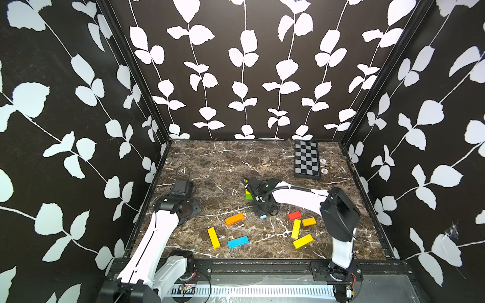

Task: Assemble the letter h with building blocks
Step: Place the building block at the center of the board.

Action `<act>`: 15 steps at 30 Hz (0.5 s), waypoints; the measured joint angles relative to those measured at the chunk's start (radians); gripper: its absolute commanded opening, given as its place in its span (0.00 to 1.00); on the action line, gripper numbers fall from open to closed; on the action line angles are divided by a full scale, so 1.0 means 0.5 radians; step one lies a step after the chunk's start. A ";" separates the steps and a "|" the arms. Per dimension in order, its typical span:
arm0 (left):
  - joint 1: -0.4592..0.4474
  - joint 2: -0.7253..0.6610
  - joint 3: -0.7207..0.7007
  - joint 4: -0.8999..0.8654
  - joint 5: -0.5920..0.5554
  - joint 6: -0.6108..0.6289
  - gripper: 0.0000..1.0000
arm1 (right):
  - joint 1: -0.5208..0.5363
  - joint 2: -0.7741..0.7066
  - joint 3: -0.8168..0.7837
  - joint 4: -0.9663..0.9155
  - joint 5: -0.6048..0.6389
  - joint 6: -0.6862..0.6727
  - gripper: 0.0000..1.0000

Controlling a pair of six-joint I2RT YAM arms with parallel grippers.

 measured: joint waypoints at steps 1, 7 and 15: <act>-0.023 0.021 0.000 0.019 0.021 -0.002 0.71 | -0.010 0.044 0.000 -0.013 0.011 0.013 0.52; -0.073 0.043 0.000 0.088 0.075 -0.010 0.71 | 0.025 0.062 0.014 -0.081 0.062 0.039 0.72; -0.117 0.111 0.000 0.153 0.115 -0.028 0.71 | 0.022 -0.203 -0.292 -0.220 0.249 0.151 0.69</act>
